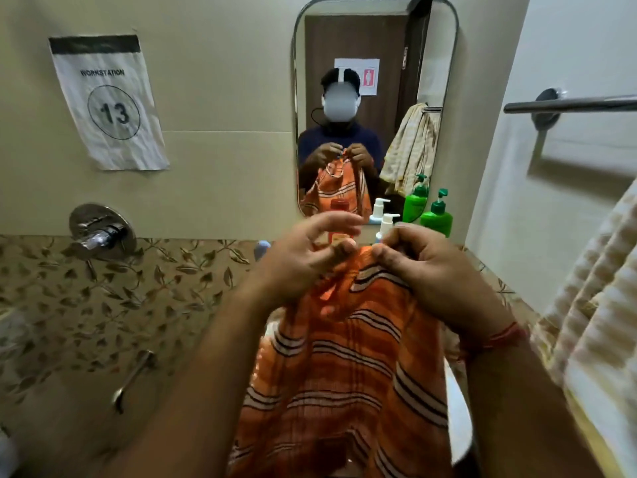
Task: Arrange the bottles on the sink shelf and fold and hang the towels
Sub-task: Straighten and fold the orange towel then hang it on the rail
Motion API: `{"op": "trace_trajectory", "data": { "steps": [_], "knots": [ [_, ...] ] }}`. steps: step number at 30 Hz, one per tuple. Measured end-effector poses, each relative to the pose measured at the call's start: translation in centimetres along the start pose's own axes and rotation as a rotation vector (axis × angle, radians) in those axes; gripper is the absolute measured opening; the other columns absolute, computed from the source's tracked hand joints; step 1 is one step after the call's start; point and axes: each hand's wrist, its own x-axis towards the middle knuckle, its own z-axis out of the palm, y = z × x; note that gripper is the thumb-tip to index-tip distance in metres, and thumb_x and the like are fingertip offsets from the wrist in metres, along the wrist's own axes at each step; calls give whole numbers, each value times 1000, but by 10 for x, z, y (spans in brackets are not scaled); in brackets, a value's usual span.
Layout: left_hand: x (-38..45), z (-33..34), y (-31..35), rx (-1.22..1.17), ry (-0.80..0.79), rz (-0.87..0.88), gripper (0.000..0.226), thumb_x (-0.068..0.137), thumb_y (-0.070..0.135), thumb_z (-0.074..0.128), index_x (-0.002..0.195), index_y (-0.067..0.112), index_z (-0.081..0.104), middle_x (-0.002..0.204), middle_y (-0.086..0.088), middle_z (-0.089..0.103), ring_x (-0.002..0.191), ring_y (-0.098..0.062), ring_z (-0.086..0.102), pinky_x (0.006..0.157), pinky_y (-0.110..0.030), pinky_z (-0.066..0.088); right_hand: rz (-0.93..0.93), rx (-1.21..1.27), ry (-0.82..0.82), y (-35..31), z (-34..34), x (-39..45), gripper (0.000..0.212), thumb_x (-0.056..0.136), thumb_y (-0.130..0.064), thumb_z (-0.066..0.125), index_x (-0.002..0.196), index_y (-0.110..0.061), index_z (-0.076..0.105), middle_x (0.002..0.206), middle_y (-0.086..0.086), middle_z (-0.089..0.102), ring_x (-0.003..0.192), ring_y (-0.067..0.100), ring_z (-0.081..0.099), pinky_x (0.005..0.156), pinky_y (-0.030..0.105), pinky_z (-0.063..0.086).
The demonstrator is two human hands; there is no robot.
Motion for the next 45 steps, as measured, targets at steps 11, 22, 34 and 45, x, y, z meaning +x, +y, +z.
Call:
{"op": "trace_trajectory", "data": {
  "steps": [11,22,34,45],
  "knots": [
    [5,-16,-16,-434,248,76,8,82,25,65,76,27,70,70,10,67,66,-5,64,60,-20,54,350,398,-64,27,-21,-21,36,85,-43,63,87,-9,71,87,12,69,81,26,65,78,42,52],
    [10,10,0,-24,-172,-2,40,93,25,66,132,22,57,122,5,66,109,-6,66,90,-29,58,65,-267,-140,-13,-1,0,17,89,-13,67,86,-25,54,82,-4,60,77,14,59,63,28,47],
    [3,19,-5,20,-35,85,10,92,26,68,93,16,66,91,-11,67,90,-31,66,83,-59,55,327,456,-149,8,3,-14,20,85,-23,68,99,-10,63,88,9,67,84,22,67,74,34,57],
    [1,18,-2,-102,-64,15,10,98,23,61,94,16,68,93,-9,67,91,-26,66,87,-51,56,50,151,31,13,9,-13,29,78,-30,78,75,-16,52,65,-5,50,61,13,46,53,23,42]
  ]
}}
